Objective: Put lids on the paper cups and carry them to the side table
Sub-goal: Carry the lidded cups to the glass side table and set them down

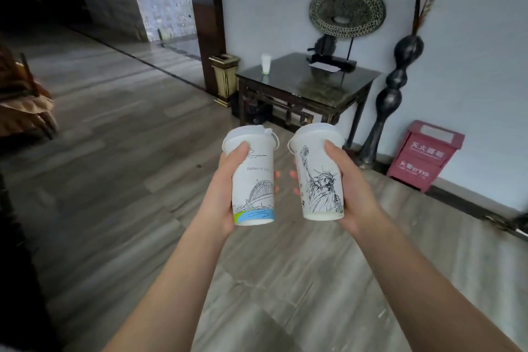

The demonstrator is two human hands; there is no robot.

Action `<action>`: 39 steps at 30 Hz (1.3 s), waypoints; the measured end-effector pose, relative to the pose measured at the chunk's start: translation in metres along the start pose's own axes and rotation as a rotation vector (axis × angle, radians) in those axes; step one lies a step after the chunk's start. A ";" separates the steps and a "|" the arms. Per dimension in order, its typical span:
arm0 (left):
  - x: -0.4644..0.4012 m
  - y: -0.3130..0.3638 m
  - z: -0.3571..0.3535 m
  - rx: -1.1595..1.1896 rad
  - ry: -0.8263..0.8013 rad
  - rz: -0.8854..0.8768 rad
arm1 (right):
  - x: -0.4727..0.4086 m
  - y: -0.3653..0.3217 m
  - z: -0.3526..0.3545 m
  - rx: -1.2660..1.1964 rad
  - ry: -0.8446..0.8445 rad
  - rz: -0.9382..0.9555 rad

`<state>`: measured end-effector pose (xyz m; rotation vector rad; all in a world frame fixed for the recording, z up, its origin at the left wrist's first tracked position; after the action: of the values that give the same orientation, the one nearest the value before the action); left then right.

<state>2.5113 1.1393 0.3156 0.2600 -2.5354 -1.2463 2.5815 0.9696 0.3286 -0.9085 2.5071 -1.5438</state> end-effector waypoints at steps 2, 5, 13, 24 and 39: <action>-0.062 0.006 0.000 0.002 -0.009 0.007 | -0.060 -0.010 0.005 -0.026 0.012 -0.008; -0.156 0.017 0.003 -0.020 -0.012 -0.008 | -0.153 -0.025 0.013 -0.048 -0.018 -0.019; -0.387 0.069 -0.008 -0.002 0.047 -0.037 | -0.389 -0.109 0.033 -0.088 -0.034 -0.013; -0.690 0.106 0.029 0.011 0.058 -0.055 | -0.687 -0.142 0.049 -0.053 0.082 0.036; -1.085 0.145 0.053 -0.232 -0.082 0.080 | -1.011 -0.184 0.100 -0.100 0.325 0.044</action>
<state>3.5064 1.5835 0.1949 0.0550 -2.4114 -1.5306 3.5322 1.3454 0.1829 -0.6511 2.8243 -1.6850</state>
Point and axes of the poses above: each hand's wrist, its own x-axis away from the middle knuckle, its own z-axis out of the back of the hand, y = z × x, the point moved 7 cm from there along -x, towards the middle knuckle, and after that the axes turned 1 degree about -z, right-handed, at the moved point
